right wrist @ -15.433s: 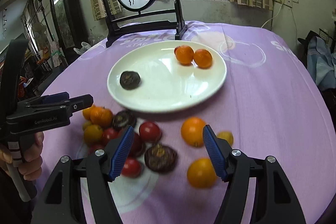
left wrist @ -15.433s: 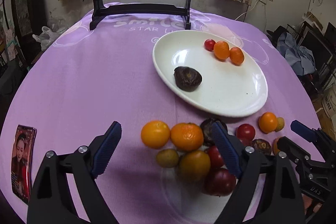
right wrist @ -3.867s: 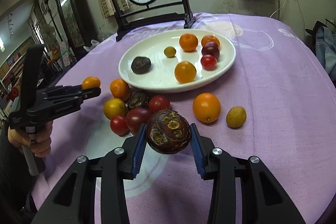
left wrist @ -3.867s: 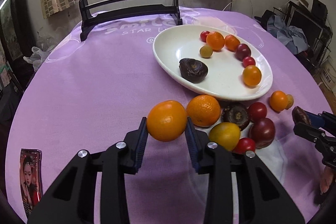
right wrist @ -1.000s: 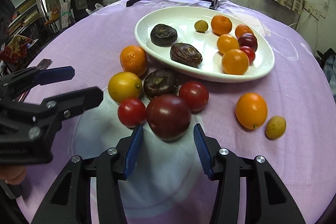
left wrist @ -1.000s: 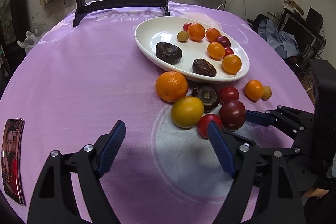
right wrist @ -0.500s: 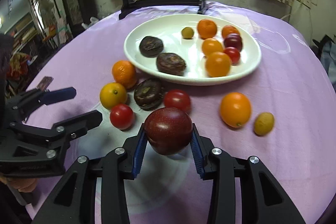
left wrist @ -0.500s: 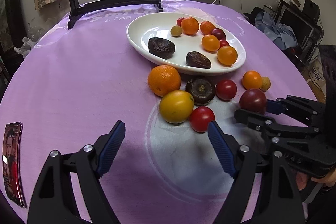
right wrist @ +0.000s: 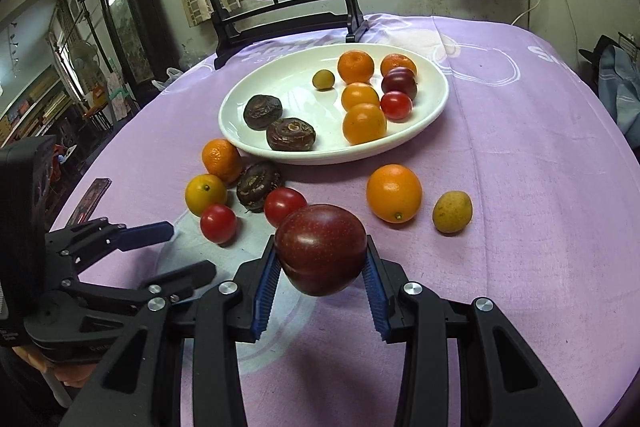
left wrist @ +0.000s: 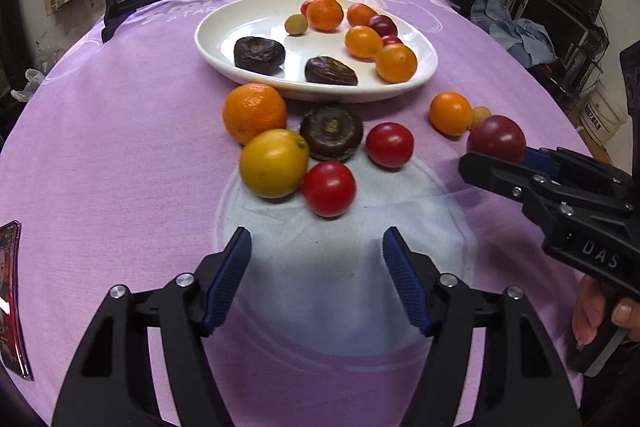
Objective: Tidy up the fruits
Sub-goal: 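Place red cherry tomato with left tool while right tool places dark red tomato on plate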
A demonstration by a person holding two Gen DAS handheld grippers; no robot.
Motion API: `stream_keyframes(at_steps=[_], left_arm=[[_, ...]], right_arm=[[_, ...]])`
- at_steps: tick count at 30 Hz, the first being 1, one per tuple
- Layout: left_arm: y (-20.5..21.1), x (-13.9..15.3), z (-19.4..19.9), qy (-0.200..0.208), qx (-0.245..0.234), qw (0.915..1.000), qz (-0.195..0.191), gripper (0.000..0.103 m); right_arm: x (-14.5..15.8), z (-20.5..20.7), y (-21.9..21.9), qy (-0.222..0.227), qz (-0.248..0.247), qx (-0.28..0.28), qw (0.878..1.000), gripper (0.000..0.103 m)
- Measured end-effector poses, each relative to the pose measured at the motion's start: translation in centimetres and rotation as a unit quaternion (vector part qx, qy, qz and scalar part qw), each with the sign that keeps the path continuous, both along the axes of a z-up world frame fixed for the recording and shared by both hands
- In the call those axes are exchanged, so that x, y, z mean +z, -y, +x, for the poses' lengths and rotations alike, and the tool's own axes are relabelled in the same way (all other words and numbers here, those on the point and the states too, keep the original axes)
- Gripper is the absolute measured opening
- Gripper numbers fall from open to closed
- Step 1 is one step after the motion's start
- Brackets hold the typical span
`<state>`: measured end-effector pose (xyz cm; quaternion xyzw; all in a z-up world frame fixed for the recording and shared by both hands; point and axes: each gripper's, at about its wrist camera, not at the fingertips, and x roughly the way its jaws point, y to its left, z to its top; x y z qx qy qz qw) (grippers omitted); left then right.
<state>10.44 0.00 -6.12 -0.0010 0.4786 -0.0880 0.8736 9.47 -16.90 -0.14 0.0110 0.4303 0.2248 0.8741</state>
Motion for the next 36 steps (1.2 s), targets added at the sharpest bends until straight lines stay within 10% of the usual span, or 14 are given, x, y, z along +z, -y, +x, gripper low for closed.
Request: stream_keyframes(at_steps=[11, 16, 36], left_arm=[[2.5, -0.5, 2.6, -0.006, -0.003, 0.9997, 0.023, 0.05], [2.1, -0.4, 3.2, 0.002, 0.005, 0.9996, 0.027, 0.029], [0.3, 5.8, 2.1, 0.077, -0.016, 0.9969, 0.003, 0.028]], right_arm=[[0.9, -0.7, 0.6, 0.011, 0.018, 0.008, 1.0, 0.041], [0.8, -0.6, 0.5, 0.009, 0.013, 0.008, 1.0, 0.041], [2.9, 0.1, 0.2, 0.031, 0.025, 0.009, 0.999, 0.041]])
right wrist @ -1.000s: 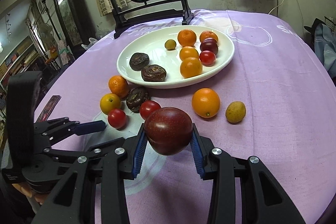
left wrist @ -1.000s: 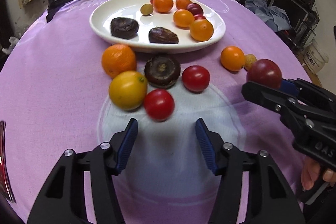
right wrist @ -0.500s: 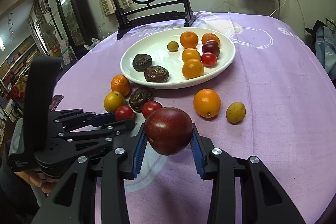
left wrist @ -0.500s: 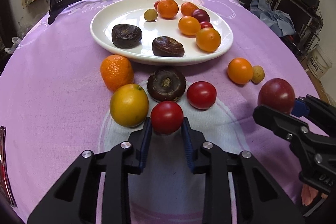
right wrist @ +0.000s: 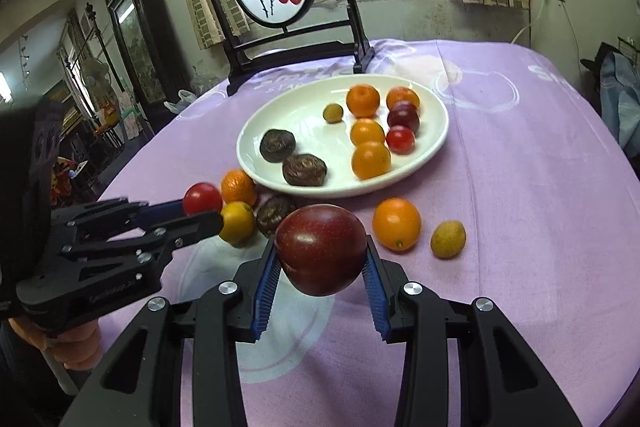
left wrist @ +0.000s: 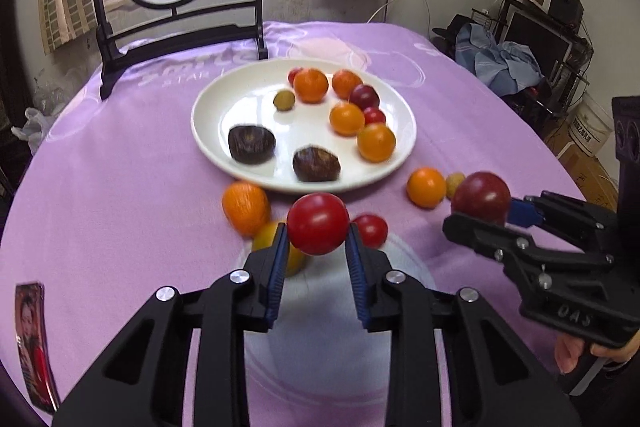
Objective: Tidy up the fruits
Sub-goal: 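Place red cherry tomato with left tool while right tool places dark red tomato on plate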
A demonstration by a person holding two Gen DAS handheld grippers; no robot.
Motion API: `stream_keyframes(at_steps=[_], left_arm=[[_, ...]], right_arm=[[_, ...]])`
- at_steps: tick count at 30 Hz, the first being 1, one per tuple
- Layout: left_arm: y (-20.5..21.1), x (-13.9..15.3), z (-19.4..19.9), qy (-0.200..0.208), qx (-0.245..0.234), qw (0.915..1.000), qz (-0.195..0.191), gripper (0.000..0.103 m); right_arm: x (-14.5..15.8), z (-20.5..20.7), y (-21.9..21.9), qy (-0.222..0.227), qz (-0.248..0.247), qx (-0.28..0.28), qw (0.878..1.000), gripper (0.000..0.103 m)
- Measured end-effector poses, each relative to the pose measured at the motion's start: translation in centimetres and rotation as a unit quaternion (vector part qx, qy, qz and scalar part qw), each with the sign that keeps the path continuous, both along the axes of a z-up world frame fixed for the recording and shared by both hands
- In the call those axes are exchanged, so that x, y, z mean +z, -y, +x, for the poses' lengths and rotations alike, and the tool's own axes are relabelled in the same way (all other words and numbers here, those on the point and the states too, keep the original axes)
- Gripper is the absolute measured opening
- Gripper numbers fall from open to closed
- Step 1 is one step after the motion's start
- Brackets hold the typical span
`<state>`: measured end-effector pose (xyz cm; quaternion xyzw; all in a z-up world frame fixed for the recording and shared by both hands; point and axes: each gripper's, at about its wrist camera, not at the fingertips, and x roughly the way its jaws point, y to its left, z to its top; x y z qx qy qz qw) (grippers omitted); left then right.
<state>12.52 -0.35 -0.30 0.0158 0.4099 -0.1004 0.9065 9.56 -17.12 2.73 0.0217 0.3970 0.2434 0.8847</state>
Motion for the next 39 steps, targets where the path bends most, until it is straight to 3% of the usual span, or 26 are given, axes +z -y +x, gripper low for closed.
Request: stream_keyframes(at_steps=[6, 15, 17, 18, 19, 23, 27, 29, 39], left_arm=[[-0.4, 1.7, 5.5, 0.008, 0.021, 0.9997, 0.0, 0.028], [-1.2, -0.8, 13.5, -0.044, 0.066, 0.9968, 0.005, 0.028], [-1.6, -1.4, 14.3, -0.053, 0.078, 0.9955, -0.003, 0.037], [-1.8, -1.5, 14.4, -0.051, 0.084, 0.9951, -0.007, 0.045], [-1.9, -1.5, 14.4, -0.046, 0.085, 0.9952, -0.008, 0.046], [-1.7, -1.4, 13.4, -0.035, 0.08, 0.9961, 0.002, 0.056], [-2.0, -1.1, 11.5, -0.033, 0.077, 0.9965, 0.004, 0.059], [-2.4, -1.0, 10.2, -0.028, 0.078, 0.9966, 0.004, 0.06], [-3.4, -1.0, 4.5, -0.02, 0.085, 0.9962, -0.006, 0.062]], right_arm=[[1.2, 3.7, -2.5, 0.017, -0.043, 0.018, 0.999, 0.041], [-1.3, 9.7, -5.7, -0.017, -0.044, 0.011, 0.999, 0.043], [-1.8, 10.3, -5.6, -0.023, -0.038, 0.001, 0.999, 0.044], [-1.8, 10.4, -5.3, -0.022, -0.028, -0.003, 0.999, 0.047], [-1.9, 10.3, -5.0, -0.019, -0.023, -0.006, 1.0, 0.051], [-1.3, 9.8, -3.7, -0.015, -0.006, -0.011, 1.0, 0.052], [-0.6, 8.6, -2.1, -0.014, 0.008, -0.016, 1.0, 0.053], [-0.4, 7.6, -1.5, -0.009, 0.008, -0.018, 1.0, 0.059], [-1.0, 1.9, -1.8, -0.002, -0.019, 0.018, 1.0, 0.059]])
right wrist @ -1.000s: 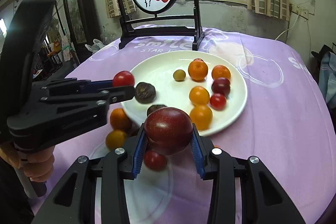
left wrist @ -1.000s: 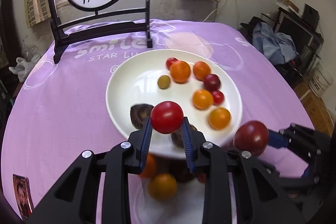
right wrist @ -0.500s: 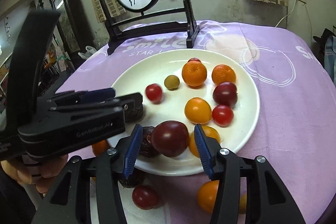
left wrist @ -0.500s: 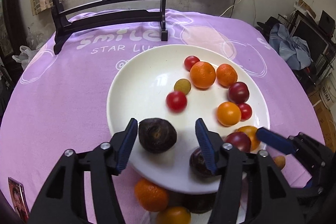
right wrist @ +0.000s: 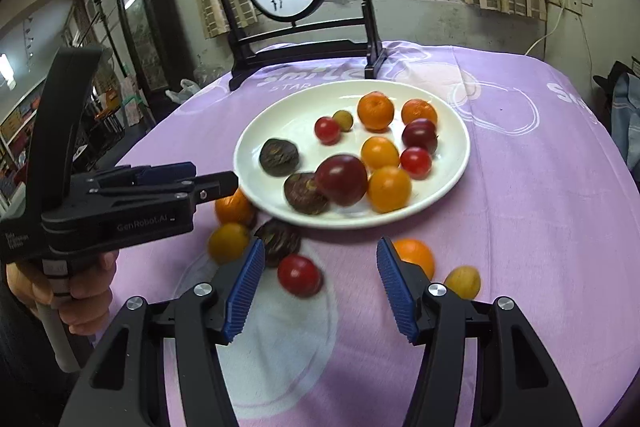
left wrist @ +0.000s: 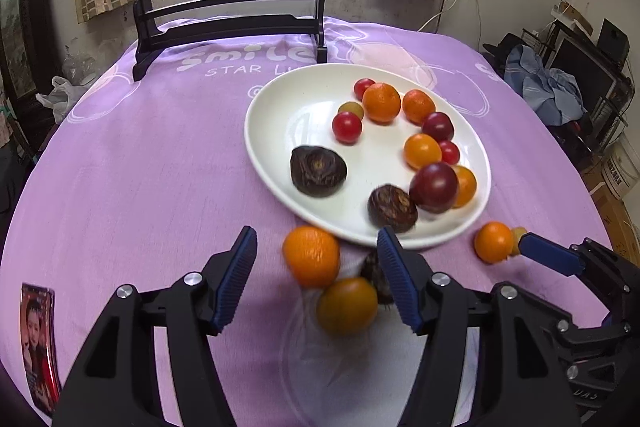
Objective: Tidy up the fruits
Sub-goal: 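Place yellow citrus with left tool while right tool places red tomato on plate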
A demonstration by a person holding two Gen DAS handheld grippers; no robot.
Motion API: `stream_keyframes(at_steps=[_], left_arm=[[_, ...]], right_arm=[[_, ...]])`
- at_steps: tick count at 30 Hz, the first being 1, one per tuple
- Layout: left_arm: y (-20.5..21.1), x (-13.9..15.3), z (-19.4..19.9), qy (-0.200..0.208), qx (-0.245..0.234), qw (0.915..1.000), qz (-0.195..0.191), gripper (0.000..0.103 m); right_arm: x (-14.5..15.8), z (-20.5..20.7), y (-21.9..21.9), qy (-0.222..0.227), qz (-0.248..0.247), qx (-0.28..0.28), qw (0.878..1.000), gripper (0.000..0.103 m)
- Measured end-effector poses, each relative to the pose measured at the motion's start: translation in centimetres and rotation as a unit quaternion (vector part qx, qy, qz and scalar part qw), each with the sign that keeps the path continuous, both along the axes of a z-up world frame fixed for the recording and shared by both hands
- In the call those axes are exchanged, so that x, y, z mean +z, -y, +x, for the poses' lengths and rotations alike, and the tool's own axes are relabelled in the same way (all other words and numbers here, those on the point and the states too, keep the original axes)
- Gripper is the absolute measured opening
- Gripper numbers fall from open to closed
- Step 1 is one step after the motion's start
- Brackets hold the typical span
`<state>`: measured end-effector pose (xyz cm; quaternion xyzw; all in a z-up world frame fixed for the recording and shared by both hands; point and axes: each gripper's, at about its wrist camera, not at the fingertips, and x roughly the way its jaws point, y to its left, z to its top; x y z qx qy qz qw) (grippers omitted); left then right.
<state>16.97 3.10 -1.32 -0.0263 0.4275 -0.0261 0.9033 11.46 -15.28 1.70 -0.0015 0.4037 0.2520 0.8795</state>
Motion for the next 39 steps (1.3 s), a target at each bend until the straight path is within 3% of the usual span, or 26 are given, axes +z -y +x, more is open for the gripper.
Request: stream_keyframes(at_steps=[10, 18, 24, 28, 39], left_arm=[[-0.6, -2.1, -3.7, -0.014, 0.003, 0.9999, -0.008, 0.066], [-1.8, -3.2, -4.0, -0.024, 0.0, 0.9993, -0.029, 0.067], [-1.6, -3.5, -3.8, -0.025, 0.002, 0.9996, -0.011, 0.067], [-1.3, -3.5, -3.9, -0.023, -0.003, 0.9997, -0.009, 0.068], [-0.6, -3.7, -4.0, -0.021, -0.018, 0.9996, -0.009, 0.068]], right_arm=[[-2.2, -1.9, -1.8, -0.018, -0.043, 0.019, 0.999, 0.059], [-4.0, -1.2, -4.0, -0.031, -0.099, 0.029, 0.994, 0.053], [-4.5, 0.0, -5.6, -0.025, -0.131, 0.043, 0.99, 0.052], [-4.2, 0.4, -6.1, -0.023, -0.133, 0.045, 0.99, 0.032], [-3.4, -0.8, -3.2, -0.031, -0.078, 0.014, 0.996, 0.031]])
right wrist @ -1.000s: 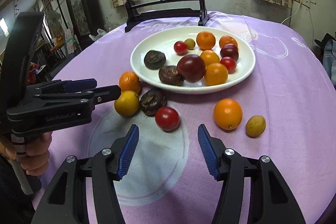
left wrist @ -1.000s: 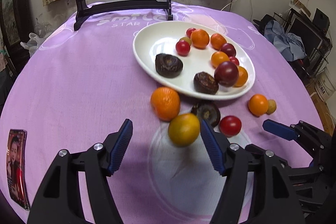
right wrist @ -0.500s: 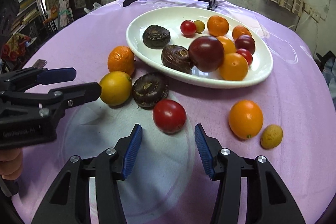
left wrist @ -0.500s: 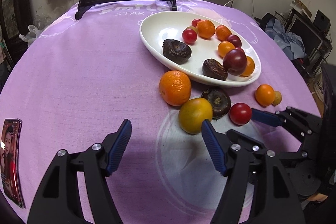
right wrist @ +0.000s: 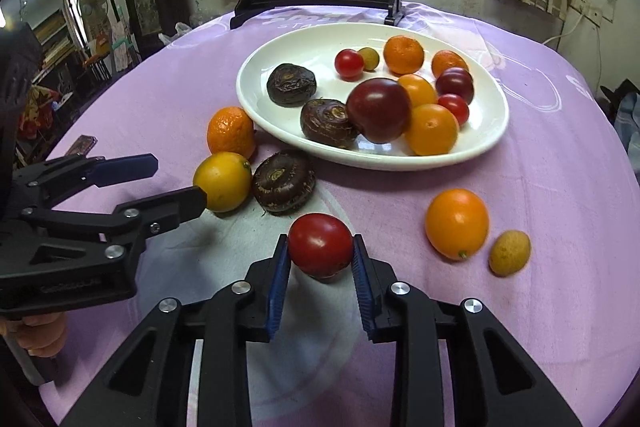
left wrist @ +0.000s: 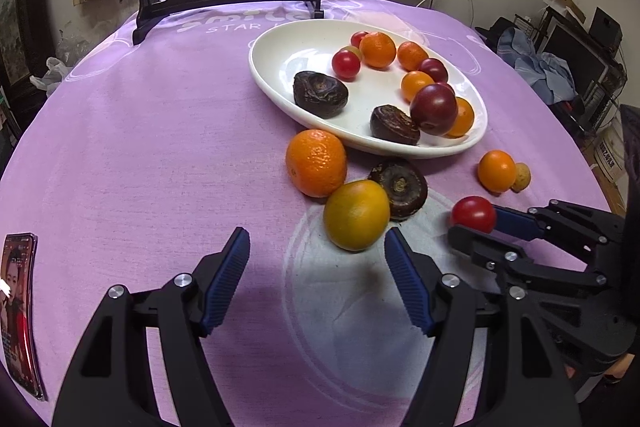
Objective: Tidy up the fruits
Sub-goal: 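Place yellow citrus with left tool while right tool places red tomato on plate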
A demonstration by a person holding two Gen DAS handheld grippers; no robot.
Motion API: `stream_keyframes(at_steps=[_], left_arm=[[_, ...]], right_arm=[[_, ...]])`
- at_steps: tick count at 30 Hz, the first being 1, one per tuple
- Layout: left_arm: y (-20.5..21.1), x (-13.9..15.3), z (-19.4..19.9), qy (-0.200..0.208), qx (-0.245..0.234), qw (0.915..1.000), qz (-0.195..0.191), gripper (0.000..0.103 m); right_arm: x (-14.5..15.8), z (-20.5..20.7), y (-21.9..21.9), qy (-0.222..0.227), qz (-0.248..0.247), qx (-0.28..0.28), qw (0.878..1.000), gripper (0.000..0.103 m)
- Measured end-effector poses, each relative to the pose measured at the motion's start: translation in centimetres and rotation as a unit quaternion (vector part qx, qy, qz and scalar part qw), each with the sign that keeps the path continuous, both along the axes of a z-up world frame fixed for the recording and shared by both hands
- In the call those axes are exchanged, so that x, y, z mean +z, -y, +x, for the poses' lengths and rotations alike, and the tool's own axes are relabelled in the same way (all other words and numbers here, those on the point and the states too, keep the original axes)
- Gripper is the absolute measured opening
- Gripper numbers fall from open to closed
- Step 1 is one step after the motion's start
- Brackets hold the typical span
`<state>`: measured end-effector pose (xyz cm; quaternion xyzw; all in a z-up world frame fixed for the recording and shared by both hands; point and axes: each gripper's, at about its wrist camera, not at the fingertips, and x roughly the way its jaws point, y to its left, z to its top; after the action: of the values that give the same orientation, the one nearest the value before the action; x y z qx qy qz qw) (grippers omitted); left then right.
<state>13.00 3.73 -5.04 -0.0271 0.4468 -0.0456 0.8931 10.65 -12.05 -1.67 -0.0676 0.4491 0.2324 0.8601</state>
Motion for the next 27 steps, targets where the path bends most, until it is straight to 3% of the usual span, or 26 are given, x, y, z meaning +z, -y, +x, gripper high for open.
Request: stream_keyframes(at_steps=[11, 15, 19, 22, 27], left_arm=[[1.3, -1.6, 0.9, -0.017, -0.017, 0.9997, 0.006, 0.068], [1.8, -2.0, 1.7, -0.022, -0.012, 0.9995, 0.019, 0.063], [2.8, -1.9, 2.5, -0.018, -0.014, 0.9986, 0.048, 0.048], [3.2, -1.8, 2.6, -0.017, -0.019, 0.9985, 0.049, 0.037], [3.2, -1.7, 1.8, -0.014, -0.029, 0.9984, 0.046, 0.037]], right_arm=[[1.0, -0.8, 2.7, 0.004, 0.05, -0.02, 0.999, 0.031], [1.4, -1.0, 3.0, 0.008, 0.06, -0.014, 0.998, 0.031], [1.2, -1.1, 2.9, 0.009, 0.055, -0.008, 0.998, 0.031], [1.1, -1.0, 3.0, 0.008, 0.05, -0.009, 0.999, 0.031], [1.3, -1.1, 2.9, 0.016, 0.05, -0.009, 0.999, 0.031]])
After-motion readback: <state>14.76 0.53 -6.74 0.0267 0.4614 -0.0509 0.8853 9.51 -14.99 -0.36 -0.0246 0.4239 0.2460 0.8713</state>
